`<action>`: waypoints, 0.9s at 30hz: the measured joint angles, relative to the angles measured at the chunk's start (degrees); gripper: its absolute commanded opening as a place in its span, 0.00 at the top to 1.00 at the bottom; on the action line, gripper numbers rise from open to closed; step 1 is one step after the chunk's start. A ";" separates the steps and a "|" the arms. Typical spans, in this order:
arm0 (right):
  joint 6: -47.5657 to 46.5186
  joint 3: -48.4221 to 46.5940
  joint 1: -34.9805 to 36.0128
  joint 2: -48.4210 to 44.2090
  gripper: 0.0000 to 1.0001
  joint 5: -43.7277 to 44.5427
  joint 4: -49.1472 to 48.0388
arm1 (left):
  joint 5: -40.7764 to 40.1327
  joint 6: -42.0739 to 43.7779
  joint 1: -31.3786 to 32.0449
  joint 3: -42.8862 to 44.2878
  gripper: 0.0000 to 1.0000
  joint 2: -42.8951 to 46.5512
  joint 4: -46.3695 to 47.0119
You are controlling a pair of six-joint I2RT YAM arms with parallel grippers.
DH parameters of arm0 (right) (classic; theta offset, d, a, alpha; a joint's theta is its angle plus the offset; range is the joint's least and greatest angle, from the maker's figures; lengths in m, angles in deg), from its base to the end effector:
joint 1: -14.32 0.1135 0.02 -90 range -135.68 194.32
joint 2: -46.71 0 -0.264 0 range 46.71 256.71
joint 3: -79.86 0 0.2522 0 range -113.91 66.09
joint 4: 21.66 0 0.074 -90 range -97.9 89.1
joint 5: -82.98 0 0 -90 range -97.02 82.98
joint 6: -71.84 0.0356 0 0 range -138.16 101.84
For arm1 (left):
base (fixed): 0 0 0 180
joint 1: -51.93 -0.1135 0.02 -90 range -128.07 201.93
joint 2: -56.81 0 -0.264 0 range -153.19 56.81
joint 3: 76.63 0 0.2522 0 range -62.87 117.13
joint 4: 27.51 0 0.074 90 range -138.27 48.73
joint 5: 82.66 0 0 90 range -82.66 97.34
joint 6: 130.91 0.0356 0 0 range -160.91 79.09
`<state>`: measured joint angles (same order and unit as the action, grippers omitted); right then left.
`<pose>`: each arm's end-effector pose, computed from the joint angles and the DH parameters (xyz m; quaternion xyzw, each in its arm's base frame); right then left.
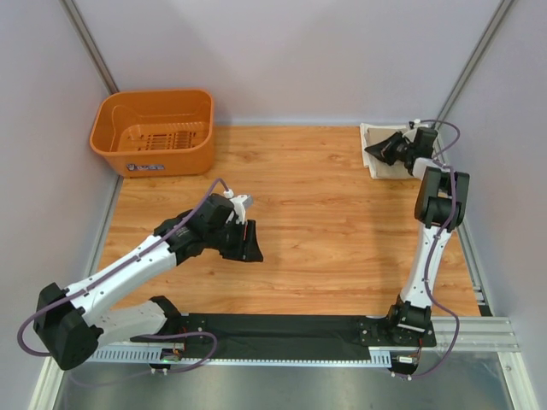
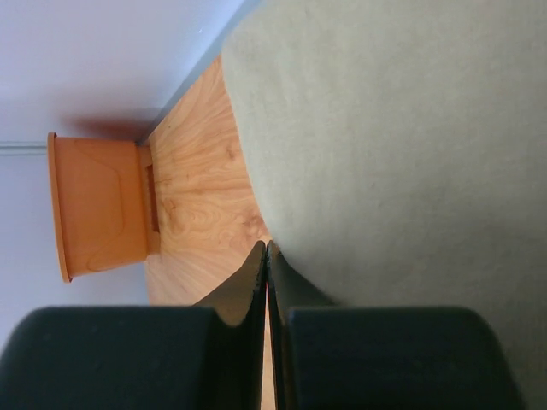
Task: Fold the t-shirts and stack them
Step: Neatly place the folded tshirt to the corner, then reset both grippers
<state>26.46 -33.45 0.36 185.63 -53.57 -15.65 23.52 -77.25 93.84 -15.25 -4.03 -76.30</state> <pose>0.5209 -0.1028 0.1263 0.2243 0.7937 0.4511 0.3409 0.1538 -0.1514 0.2657 0.0950 0.9215 -0.3246 0.1907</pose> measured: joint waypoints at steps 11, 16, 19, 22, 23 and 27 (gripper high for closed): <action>-6.82 -4.90 0.81 -3.39 1.00 5.18 11.19 | 0.17 2.82 0.00 3.48 0.45 -3.45 -1.38; -10.12 7.89 0.90 -18.73 1.00 7.54 12.63 | 0.46 3.30 0.00 3.54 0.45 -3.30 -1.40; -10.60 13.62 0.87 -23.93 1.00 7.61 10.21 | 0.48 3.41 0.00 3.54 0.45 -2.38 -1.75; -9.94 15.65 0.87 -21.81 1.00 7.43 5.99 | 0.66 3.41 0.00 3.54 0.45 -0.72 -2.73; -9.66 15.78 0.87 -20.33 1.00 7.41 4.96 | 0.76 3.37 0.00 3.54 0.45 0.02 -3.17; -8.31 16.26 0.92 -12.13 1.00 6.95 2.32 | 1.29 2.97 0.00 2.99 0.44 4.66 -4.68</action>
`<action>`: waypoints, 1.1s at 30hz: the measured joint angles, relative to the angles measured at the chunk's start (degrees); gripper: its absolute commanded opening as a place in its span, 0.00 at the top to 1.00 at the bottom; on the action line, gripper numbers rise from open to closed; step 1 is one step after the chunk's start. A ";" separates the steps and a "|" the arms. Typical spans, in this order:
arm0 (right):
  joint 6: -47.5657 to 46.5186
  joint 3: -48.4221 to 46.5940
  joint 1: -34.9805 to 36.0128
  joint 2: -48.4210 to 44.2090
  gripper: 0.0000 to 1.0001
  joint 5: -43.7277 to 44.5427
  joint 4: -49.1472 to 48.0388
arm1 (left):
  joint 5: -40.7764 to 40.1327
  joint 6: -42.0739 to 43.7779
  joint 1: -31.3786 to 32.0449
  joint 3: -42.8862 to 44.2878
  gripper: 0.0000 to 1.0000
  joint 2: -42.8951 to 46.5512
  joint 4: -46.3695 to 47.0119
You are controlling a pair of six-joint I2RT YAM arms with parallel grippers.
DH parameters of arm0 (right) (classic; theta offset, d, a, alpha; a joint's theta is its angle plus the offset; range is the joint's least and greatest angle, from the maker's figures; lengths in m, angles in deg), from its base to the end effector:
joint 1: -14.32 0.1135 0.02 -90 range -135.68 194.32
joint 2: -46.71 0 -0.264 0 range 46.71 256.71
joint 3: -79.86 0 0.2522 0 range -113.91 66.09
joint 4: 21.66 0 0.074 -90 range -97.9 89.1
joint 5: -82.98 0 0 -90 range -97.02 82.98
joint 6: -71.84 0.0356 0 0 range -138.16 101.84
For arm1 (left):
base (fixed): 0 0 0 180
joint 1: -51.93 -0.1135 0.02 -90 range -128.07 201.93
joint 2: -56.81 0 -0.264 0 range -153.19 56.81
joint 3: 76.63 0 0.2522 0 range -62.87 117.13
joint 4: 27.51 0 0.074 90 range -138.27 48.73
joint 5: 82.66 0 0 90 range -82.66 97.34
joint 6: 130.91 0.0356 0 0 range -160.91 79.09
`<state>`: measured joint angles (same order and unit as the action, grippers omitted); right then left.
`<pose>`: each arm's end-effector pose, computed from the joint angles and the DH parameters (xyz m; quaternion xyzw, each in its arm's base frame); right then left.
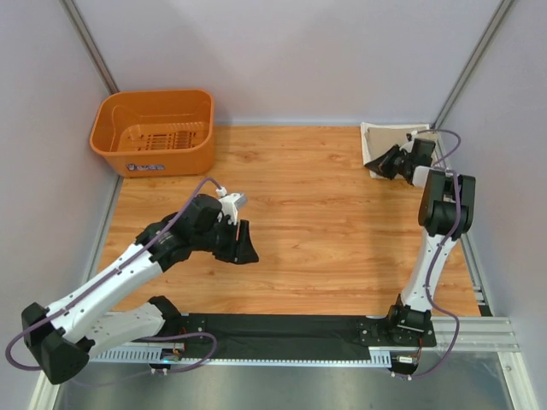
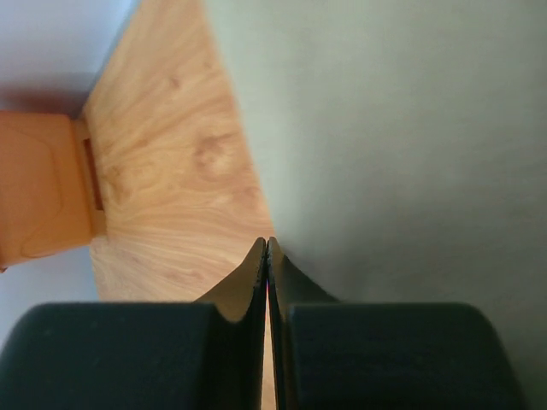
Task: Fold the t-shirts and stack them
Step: Reset both grippers
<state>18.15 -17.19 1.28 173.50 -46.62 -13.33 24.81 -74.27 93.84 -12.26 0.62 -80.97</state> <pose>0.4698 -0.0855 0.1373 0.2184 0.8306 0.3814 0.3421 0.1407 -0.1407 0.2920 0.1258 0.9072 -0.3408 0.2120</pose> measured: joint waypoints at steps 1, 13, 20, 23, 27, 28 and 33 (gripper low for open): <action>-0.13 0.07 0.04 1.40 1.00 -0.02 0.66 | 0.04 -0.11 0.00 -0.28 0.44 1.62 -0.46; -13.27 11.13 6.91 -31.28 0.81 7.45 22.51 | -1.62 -6.19 0.00 -8.26 0.39 24.26 -2.12; -8.68 32.11 18.60 -66.34 0.00 13.79 28.79 | -3.13 -14.01 0.00 -18.23 0.32 34.01 0.87; -4.39 38.95 21.73 -75.60 0.00 16.41 34.07 | -3.50 -18.08 0.00 -23.08 0.30 39.95 2.73; 1.81 48.48 22.03 -88.46 0.00 18.80 39.01 | -3.65 -23.47 0.00 -29.59 0.30 46.51 6.23; 3.52 51.15 22.03 -91.84 0.00 19.19 40.06 | -3.65 -24.85 0.00 -31.54 0.30 48.48 7.15; 12.79 67.34 22.03 -103.23 0.00 14.36 36.59 | -3.48 -31.71 0.00 -39.47 0.28 55.58 9.64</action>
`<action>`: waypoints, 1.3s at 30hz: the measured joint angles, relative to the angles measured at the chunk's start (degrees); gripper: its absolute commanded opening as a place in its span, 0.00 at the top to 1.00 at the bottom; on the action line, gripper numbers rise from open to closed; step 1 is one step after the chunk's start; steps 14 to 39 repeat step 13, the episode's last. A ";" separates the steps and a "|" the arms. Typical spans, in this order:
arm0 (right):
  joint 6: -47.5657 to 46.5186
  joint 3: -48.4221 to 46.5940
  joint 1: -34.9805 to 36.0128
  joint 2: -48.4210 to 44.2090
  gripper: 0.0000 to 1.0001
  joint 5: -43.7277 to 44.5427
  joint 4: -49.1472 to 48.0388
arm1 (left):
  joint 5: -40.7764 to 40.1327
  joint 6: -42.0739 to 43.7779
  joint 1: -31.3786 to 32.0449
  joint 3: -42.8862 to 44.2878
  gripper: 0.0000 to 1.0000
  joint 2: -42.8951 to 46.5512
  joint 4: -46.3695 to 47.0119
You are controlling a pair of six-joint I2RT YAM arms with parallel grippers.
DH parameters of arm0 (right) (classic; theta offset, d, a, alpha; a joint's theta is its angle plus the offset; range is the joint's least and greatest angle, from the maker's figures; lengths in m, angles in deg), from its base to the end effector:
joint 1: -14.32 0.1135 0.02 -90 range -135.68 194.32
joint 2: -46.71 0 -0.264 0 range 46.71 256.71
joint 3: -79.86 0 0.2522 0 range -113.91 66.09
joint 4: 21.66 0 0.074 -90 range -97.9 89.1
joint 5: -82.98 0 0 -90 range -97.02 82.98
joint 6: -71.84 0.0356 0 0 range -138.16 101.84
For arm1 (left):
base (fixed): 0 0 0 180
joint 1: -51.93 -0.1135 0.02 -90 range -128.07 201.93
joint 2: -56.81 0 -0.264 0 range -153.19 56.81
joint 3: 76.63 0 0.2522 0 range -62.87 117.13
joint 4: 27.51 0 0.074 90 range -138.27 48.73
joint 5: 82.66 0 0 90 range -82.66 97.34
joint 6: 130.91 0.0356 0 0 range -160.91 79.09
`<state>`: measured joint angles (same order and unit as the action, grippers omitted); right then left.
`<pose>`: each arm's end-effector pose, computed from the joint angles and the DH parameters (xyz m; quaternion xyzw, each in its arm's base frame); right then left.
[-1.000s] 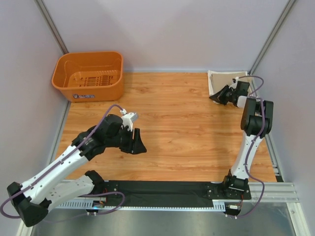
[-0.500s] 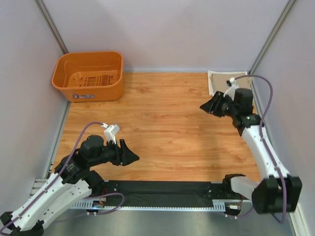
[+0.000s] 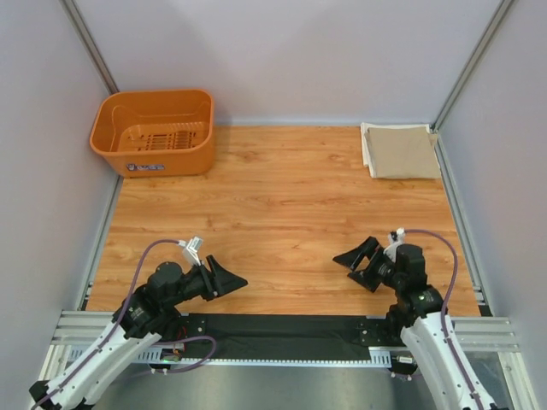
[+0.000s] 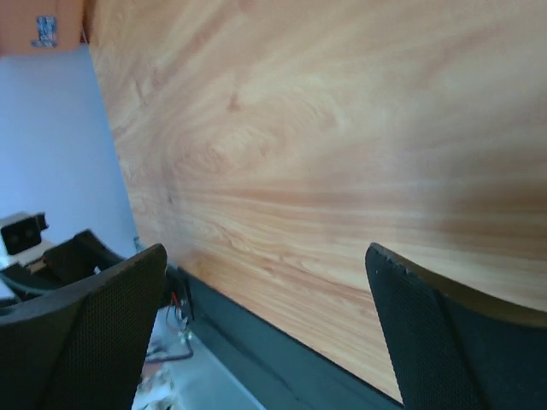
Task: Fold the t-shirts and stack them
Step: Reset both grippers
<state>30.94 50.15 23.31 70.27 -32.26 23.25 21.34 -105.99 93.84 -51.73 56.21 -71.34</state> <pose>0.1078 0.0324 0.1796 0.2130 0.8589 0.3771 0.2732 0.0599 -0.0653 0.1838 -0.0939 0.8083 -0.5195 0.2606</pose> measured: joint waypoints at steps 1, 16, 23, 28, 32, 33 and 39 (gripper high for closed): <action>2.36 4.33 0.00 -1.66 0.00 -1.92 -3.37 | 0.37 -1.25 0.00 -1.51 0.28 0.20 0.92; 10.80 10.97 0.70 -23.04 0.00 -9.53 -13.00 | 7.15 -10.60 0.00 -7.89 0.23 0.22 21.64; 10.80 10.97 0.70 -23.04 0.00 -9.53 -13.00 | 7.15 -10.60 0.00 -7.89 0.23 0.22 21.64; 10.80 10.97 0.70 -23.04 0.00 -9.53 -13.00 | 7.15 -10.60 0.00 -7.89 0.23 0.22 21.64; 10.80 10.97 0.70 -23.04 0.00 -9.53 -13.00 | 7.15 -10.60 0.00 -7.89 0.23 0.22 21.64; 10.80 10.97 0.70 -23.04 0.00 -9.53 -13.00 | 7.15 -10.60 0.00 -7.89 0.23 0.22 21.64; 10.80 10.97 0.70 -23.04 0.00 -9.53 -13.00 | 7.15 -10.60 0.00 -7.89 0.23 0.22 21.64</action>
